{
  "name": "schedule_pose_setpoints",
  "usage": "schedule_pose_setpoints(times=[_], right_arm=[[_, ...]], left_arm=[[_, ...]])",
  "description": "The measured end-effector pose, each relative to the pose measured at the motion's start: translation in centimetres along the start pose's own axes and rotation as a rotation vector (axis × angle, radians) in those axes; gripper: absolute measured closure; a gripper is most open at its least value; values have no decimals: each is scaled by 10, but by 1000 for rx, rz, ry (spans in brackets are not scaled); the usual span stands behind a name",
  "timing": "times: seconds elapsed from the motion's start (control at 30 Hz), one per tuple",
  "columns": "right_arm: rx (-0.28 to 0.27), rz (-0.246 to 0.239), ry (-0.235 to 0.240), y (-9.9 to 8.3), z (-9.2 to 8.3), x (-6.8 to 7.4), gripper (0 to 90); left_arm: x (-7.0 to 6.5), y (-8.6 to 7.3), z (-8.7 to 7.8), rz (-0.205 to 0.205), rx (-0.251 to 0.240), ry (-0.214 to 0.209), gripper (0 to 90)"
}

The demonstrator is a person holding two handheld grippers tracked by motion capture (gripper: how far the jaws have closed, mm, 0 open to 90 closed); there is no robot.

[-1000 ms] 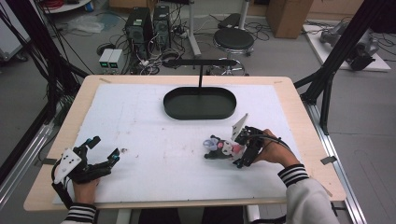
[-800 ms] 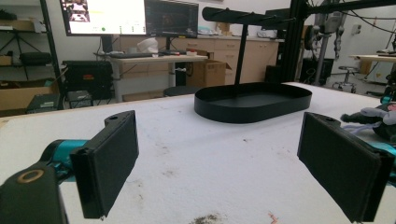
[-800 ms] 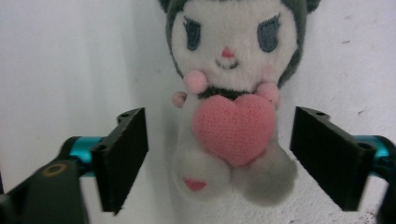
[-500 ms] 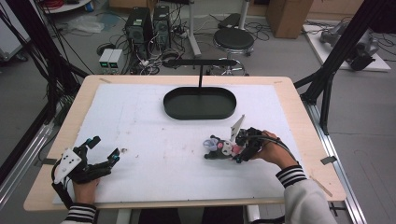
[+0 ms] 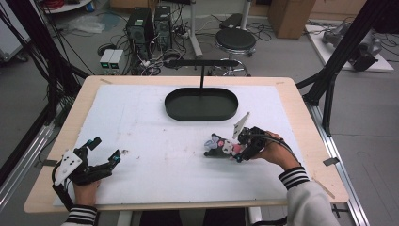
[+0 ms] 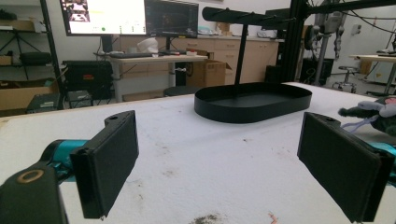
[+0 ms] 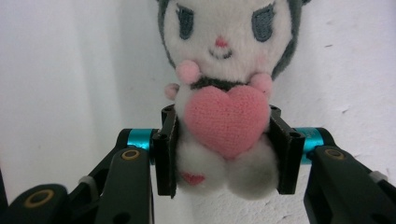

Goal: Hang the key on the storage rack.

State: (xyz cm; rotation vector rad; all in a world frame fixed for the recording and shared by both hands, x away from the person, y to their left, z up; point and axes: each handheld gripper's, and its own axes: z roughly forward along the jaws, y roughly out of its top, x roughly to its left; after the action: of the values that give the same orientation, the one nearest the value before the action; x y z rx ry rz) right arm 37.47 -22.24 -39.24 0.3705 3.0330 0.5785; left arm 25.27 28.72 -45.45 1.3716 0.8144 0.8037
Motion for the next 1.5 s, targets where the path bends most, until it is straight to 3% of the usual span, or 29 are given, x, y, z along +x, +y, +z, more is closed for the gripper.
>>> schedule_pose_setpoints(times=[0.4,0.5,0.53,0.63,0.73,1.0,1.43,1.5], right_arm=[[-112,88,-5,-4,-15,-5,534],[-175,178,-20,-5,-21,-8,534],[-175,178,-20,-5,-21,-8,534],[-252,262,-41,-7,-31,-13,534],[-288,303,-64,-9,-39,-16,534],[-384,369,-110,-14,-56,-23,534],[-440,424,-196,-11,-69,-34,534],[-461,456,-214,-10,-73,-39,534]], left_arm=[[0,0,0,1,0,-1,129],[0,0,0,0,0,0,130],[0,0,0,0,0,0,130],[0,0,0,-1,0,0,130],[0,0,0,-1,0,0,129],[0,0,0,0,0,0,129],[0,0,1,-3,2,-1,129],[0,0,1,-4,2,-1,130]])
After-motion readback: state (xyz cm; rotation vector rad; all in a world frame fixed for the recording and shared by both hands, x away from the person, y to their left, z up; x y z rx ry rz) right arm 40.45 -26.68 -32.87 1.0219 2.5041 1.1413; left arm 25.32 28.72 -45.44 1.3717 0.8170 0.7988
